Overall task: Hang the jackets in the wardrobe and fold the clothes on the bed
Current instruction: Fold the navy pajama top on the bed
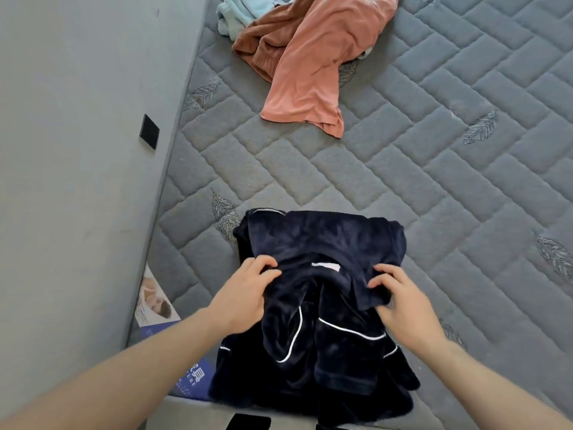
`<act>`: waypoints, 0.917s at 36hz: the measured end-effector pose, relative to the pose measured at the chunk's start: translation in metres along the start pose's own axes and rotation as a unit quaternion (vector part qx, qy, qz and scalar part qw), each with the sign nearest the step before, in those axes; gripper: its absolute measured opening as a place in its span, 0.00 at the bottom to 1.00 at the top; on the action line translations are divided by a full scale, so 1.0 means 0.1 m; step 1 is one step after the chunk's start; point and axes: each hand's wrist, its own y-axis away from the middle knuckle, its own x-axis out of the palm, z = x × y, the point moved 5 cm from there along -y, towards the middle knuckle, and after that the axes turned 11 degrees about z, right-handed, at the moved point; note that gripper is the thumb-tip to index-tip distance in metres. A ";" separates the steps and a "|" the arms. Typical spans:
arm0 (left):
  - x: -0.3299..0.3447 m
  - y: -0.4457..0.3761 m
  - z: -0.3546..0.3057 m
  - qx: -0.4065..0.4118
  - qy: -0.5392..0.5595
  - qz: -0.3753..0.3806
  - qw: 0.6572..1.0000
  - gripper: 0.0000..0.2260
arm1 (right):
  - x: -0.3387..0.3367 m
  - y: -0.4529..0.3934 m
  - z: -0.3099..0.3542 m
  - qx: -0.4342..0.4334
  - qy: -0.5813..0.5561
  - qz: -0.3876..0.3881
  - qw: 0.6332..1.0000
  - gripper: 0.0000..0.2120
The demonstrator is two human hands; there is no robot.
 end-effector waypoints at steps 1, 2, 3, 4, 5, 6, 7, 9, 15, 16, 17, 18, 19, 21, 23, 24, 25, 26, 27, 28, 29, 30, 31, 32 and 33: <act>0.09 0.02 0.01 -0.012 -0.007 0.012 1.000 0.28 | 0.09 0.03 -0.03 0.016 0.005 0.014 1.000 0.18; 0.16 0.04 0.02 -0.025 -0.007 0.021 0.999 0.29 | 0.16 0.05 -0.05 0.032 0.009 0.025 0.999 0.18; 0.21 0.04 0.02 -0.037 -0.002 0.025 0.999 0.29 | 0.23 0.07 -0.07 0.047 0.011 0.027 0.998 0.17; 0.24 0.04 0.01 -0.047 0.008 0.019 0.999 0.28 | 0.27 0.09 -0.07 0.060 0.008 0.018 0.998 0.16; 0.26 0.04 0.01 -0.057 0.026 0.001 0.998 0.27 | 0.30 0.11 -0.06 0.069 0.000 0.002 0.998 0.14; 0.25 0.04 0.00 -0.068 0.051 -0.029 0.996 0.25 | 0.32 0.13 -0.05 0.072 -0.014 -0.018 0.997 0.13; 0.23 0.05 -0.01 -0.084 0.079 -0.065 0.991 0.23 | 0.32 0.16 -0.04 0.069 -0.032 -0.040 0.996 0.13; 0.19 0.10 -0.02 -0.114 0.126 -0.126 0.977 0.20 | 0.33 0.23 -0.02 0.059 -0.062 -0.077 0.993 0.16; 0.36 0.21 0.08 -0.131 0.141 0.002 0.981 0.22 | 0.53 0.29 -0.15 0.104 -0.029 0.058 0.992 0.14; 0.37 0.22 0.09 -0.135 0.154 -0.004 0.979 0.22 | 0.53 0.29 -0.15 0.104 -0.033 0.068 0.992 0.15; 0.34 0.23 0.08 -0.135 0.175 -0.033 0.975 0.21 | 0.50 0.28 -0.13 0.101 -0.049 0.060 0.992 0.15; 0.30 0.25 0.06 -0.138 0.196 -0.075 0.968 0.20 | 0.46 0.28 -0.10 0.096 -0.075 0.037 0.992 0.16; 0.26 0.27 0.04 -0.142 0.214 -0.118 0.959 0.19 | 0.41 0.29 -0.07 0.088 -0.104 0.001 0.991 0.17; 0.21 0.34 0.00 -0.146 0.248 -0.183 0.940 0.18 | 0.31 0.33 -0.05 0.076 -0.159 -0.068 0.982 0.21; 0.22 0.43 0.01 -0.164 0.286 -0.208 0.921 0.18 | 0.28 0.41 -0.05 0.089 -0.206 -0.098 0.970 0.24; 0.24 0.49 0.04 -0.179 0.301 -0.211 0.913 0.18 | 0.29 0.46 -0.06 0.098 -0.223 -0.102 0.964 0.24; 0.29 0.56 0.08 -0.199 0.315 -0.208 0.904 0.18 | 0.31 0.52 -0.09 0.107 -0.235 -0.105 0.960 0.25; 0.36 0.63 0.12 -0.224 0.332 -0.198 0.895 0.18 | 0.34 0.58 -0.12 0.118 -0.243 -0.107 0.957 0.27; 0.43 0.71 0.17 -0.255 0.351 -0.183 0.882 0.19 | 0.37 0.64 -0.16 0.133 -0.247 -0.104 0.954 0.28; 0.53 0.80 0.22 -0.292 0.368 -0.162 0.868 0.19 | 0.41 0.70 -0.19 0.154 -0.249 -0.095 0.951 0.30; 0.63 0.89 0.27 -0.333 0.378 -0.138 0.853 0.21 | 0.47 0.77 -0.24 0.179 -0.252 -0.078 0.948 0.32; 0.74 0.99 0.32 -0.374 0.381 -0.113 0.838 0.24 | 0.55 0.83 -0.28 0.208 -0.257 -0.054 0.942 0.36; 0.85 1.07 0.37 -0.411 0.388 -0.086 0.820 0.28 | 0.63 0.89 -0.32 0.238 -0.263 -0.025 0.935 0.42; 0.96 1.16 0.40 -0.441 0.403 -0.058 0.800 0.32 | 0.71 0.95 -0.36 0.265 -0.268 0.004 0.926 0.48; 1.07 1.24 0.42 -0.462 0.422 -0.029 0.780 0.34 | 0.77 1.01 -0.38 0.287 -0.270 0.029 0.919 0.53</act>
